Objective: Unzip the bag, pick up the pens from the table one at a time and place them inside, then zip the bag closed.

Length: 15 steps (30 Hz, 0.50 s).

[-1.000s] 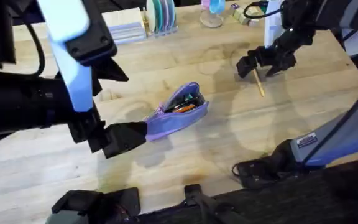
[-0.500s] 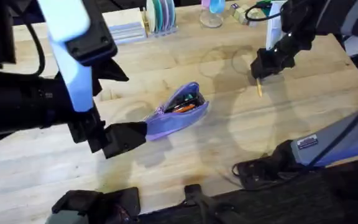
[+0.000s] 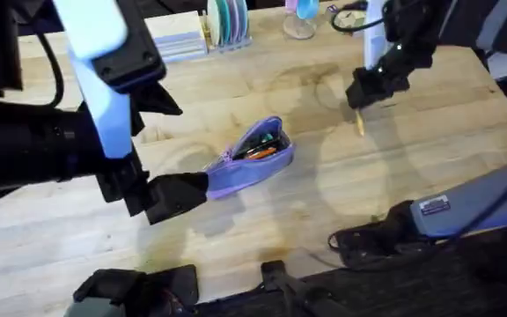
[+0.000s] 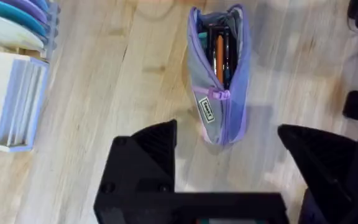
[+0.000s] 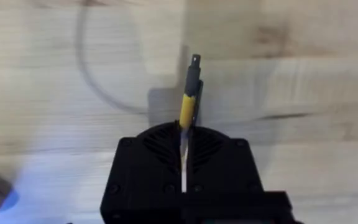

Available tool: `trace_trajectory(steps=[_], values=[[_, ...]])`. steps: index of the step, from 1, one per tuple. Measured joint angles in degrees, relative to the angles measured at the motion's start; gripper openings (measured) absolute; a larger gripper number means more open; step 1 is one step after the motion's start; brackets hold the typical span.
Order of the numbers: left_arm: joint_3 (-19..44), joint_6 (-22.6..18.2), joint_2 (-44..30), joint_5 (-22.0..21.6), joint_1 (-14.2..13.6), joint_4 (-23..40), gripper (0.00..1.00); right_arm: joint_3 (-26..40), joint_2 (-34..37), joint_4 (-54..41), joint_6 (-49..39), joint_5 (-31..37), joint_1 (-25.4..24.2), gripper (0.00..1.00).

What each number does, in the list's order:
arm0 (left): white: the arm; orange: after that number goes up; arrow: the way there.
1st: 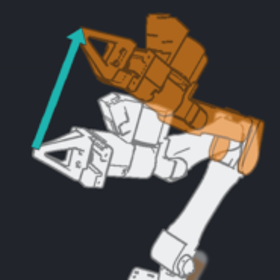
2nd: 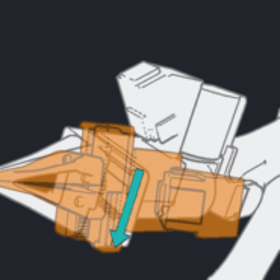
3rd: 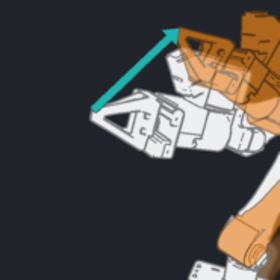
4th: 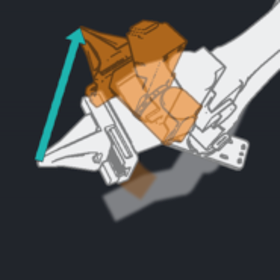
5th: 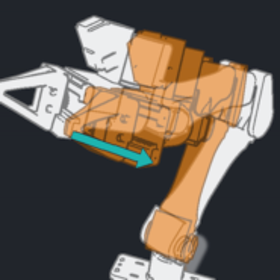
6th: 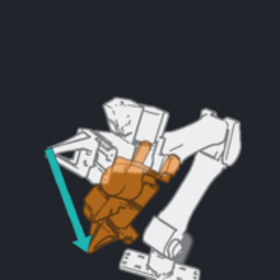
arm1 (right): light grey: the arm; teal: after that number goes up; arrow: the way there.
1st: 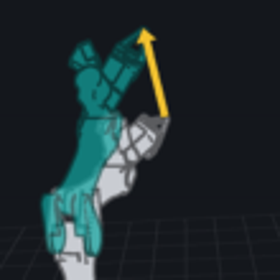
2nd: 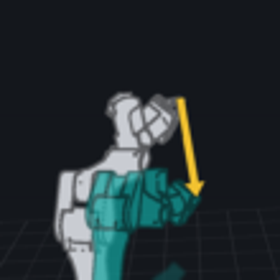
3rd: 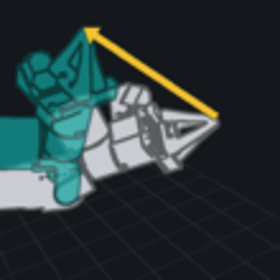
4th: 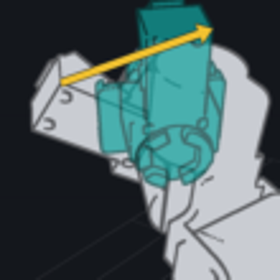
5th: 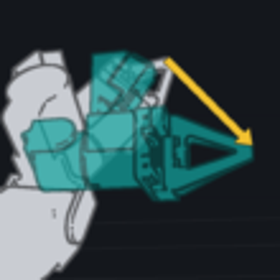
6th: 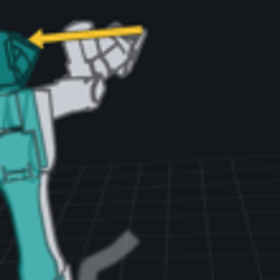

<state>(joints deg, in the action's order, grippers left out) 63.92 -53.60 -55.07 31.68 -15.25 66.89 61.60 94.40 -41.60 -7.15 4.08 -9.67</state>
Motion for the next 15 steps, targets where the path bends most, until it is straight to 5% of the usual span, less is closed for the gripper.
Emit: trace_trajectory(steps=[15], values=[[0.0,0.0,0.0,0.0,0.0,0.0,0.994,2.32,-16.58,7.12,-9.09,-0.39,15.74,0.034]])
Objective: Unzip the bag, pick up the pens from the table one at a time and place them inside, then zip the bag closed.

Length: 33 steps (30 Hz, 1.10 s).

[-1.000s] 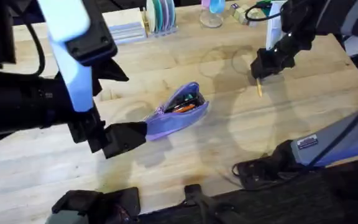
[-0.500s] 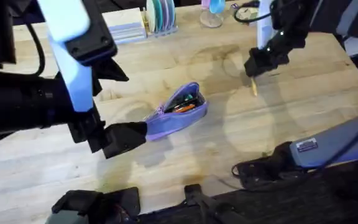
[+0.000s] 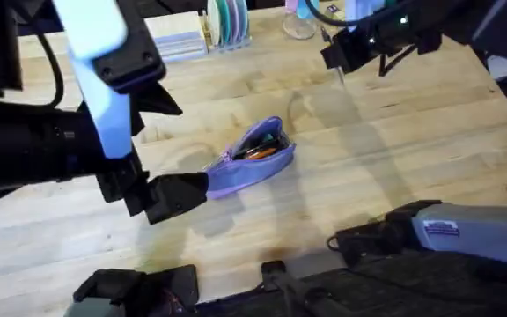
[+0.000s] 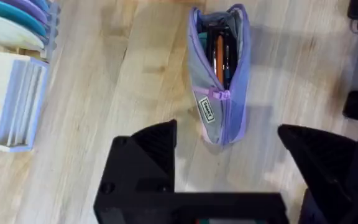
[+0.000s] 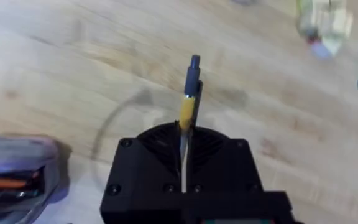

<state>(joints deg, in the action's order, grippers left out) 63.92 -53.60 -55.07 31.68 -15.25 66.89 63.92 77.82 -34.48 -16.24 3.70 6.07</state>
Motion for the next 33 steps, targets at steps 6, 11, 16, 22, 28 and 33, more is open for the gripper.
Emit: trace_trajectory(steps=[6,11,16,22,28,33], values=[[0.0,0.0,0.0,0.0,0.0,0.0,0.993,0.0,-3.02,-0.89,-10.51,-8.61,4.26,0.033],[0.0,0.0,0.0,0.0,0.0,0.0,0.993,0.02,-3.55,-7.53,-25.7,-19.02,6.62,0.033],[0.0,0.0,0.0,0.0,0.0,0.0,0.993,0.02,-3.28,-17.07,-45.7,-23.14,10.53,0.033],[0.0,0.0,0.0,0.0,0.0,0.0,0.993,0.02,-0.87,-20.57,-60.26,-18.0,16.13,0.033],[0.0,0.0,0.0,0.0,0.0,0.0,0.993,0.02,1.11,-22.34,-67.36,-10.74,21.09,0.033],[0.0,0.0,0.0,0.0,0.0,0.02,0.993,0.02,2.92,-22.29,-69.47,-8.55,24.05,0.033]])
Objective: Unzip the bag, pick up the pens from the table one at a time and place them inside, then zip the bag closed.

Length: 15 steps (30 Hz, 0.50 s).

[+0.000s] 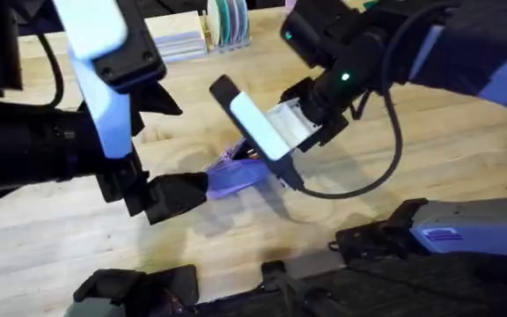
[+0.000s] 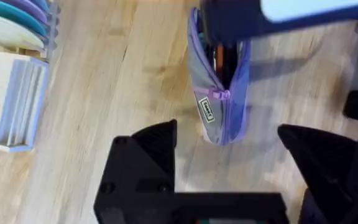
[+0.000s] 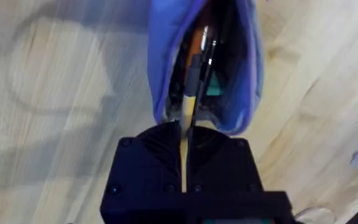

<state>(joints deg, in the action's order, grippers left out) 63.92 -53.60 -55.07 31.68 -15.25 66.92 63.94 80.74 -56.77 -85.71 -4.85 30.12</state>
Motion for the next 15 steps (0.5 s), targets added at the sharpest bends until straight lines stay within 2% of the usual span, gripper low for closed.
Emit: trace_trajectory(steps=[5,10,15], values=[[0.0,-0.28,0.0,-0.48,0.0,1.37,0.993,0.0,1.69,1.15,-0.53,1.0,2.76,0.033],[0.0,-2.67,0.0,-2.76,0.0,5.29,0.993,0.0,2.98,3.19,-0.77,0.99,5.22,0.033],[0.0,-4.57,0.0,-3.56,0.0,5.95,0.993,0.0,4.76,5.65,-0.37,0.97,7.53,0.033]])
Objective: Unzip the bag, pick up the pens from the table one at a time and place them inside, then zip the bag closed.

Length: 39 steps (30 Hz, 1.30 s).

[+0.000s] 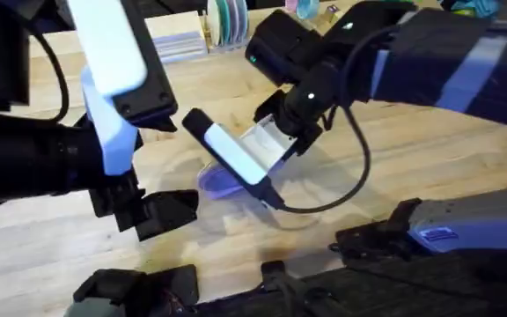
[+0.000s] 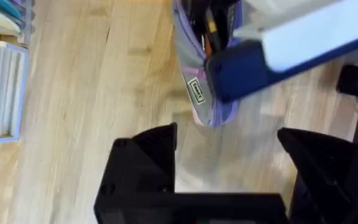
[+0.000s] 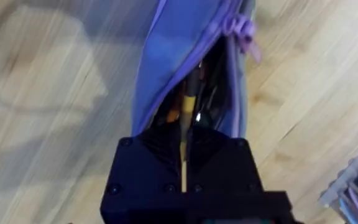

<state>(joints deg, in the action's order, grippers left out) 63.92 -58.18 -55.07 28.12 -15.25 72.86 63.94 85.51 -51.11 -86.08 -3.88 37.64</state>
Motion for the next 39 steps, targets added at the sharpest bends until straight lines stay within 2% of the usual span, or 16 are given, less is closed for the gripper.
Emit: trace_trajectory(steps=[6,14,15,20,21,22,31,35,39], values=[[0.0,-0.66,0.0,-1.22,0.0,0.0,0.994,0.0,2.13,3.0,3.77,-3.64,1.96,0.033],[0.0,-1.02,0.0,-1.92,0.0,0.0,0.994,0.0,3.51,6.37,11.07,-10.18,2.08,0.04],[0.0,-1.02,0.0,-2.04,0.0,0.0,0.993,0.0,3.59,6.39,11.7,-10.48,2.04,0.135],[0.0,-1.02,0.0,-2.27,0.0,-0.01,0.993,0.02,3.81,6.66,12.7,-11.4,2.04,0.855],[0.0,-1.02,0.0,-2.27,0.0,0.0,0.993,0.06,3.82,6.72,12.8,-11.51,2.04,0.962],[0.0,-1.02,0.0,-2.28,0.0,0.0,0.993,0.09,3.81,6.8,12.85,-11.52,2.04,0.987],[0.0,-1.02,0.0,-2.28,0.0,-0.17,0.993,0.65,3.77,6.73,15.24,-9.99,2.06,0.998],[0.0,-1.02,0.0,-2.28,0.0,-0.24,0.993,1.43,2.42,6.47,21.5,-8.21,2.06,0.998],[0.0,-1.02,0.0,-2.32,0.0,-0.09,0.993,3.19,-0.07,6.4,31.57,-7.48,2.06,0.998]])
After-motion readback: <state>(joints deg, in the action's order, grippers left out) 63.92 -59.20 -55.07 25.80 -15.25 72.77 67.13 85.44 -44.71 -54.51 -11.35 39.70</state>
